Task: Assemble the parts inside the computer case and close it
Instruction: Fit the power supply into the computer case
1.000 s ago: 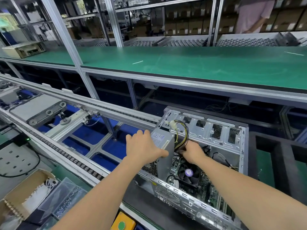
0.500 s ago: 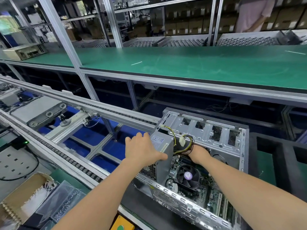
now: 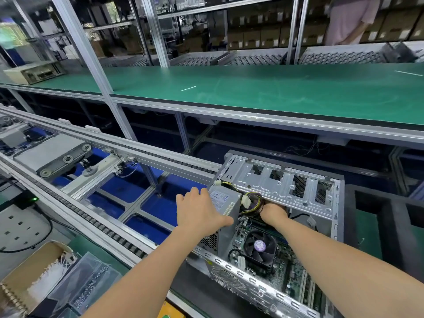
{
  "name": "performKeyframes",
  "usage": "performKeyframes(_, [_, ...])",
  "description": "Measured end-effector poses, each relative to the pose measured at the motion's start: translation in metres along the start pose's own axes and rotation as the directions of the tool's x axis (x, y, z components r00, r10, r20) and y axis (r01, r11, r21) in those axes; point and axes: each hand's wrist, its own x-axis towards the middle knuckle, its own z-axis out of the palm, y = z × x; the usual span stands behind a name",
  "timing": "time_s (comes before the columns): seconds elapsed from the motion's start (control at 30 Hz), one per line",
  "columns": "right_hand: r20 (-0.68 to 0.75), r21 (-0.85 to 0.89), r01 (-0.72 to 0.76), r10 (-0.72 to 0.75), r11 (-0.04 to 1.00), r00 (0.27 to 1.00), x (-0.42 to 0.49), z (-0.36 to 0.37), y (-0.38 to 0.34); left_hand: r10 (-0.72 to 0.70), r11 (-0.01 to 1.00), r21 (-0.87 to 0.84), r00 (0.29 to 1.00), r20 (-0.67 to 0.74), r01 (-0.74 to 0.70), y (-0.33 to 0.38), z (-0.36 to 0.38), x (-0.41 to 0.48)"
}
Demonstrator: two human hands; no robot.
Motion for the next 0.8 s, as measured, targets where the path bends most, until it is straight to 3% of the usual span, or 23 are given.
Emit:
performKeyframes(0.27, [-0.066,0.131,0.029,-0.020,0.991,0.998,-0.014,-0.004,-0.002,0.080,0.997,0.004,0.993,-0.087,-0.080,0.006,0.008,0.002])
performKeyframes(0.5, [0.173,-0.113,0.016,0.004,0.994,0.985,-0.050,-0.020,-0.015,0.166,0.986,0.045,0.982,-0.092,-0.163,0.004,0.014,0.005])
performKeyframes(0.6, [0.150,-0.178,0.098,-0.072,0.979,0.986,-0.071,-0.032,-0.025,0.208,0.975,0.094,0.974,-0.090,-0.200,0.003,0.016,0.010])
performKeyframes(0.7, [-0.040,-0.011,0.172,-0.172,0.985,0.984,-0.082,-0.036,-0.033,0.236,0.967,0.118,0.967,-0.092,-0.224,0.003,0.017,0.012])
performKeyframes(0.8, [-0.046,0.429,0.118,-0.109,0.896,0.993,-0.085,-0.026,-0.044,0.250,0.963,0.120,0.967,-0.055,-0.242,0.002,0.018,0.014])
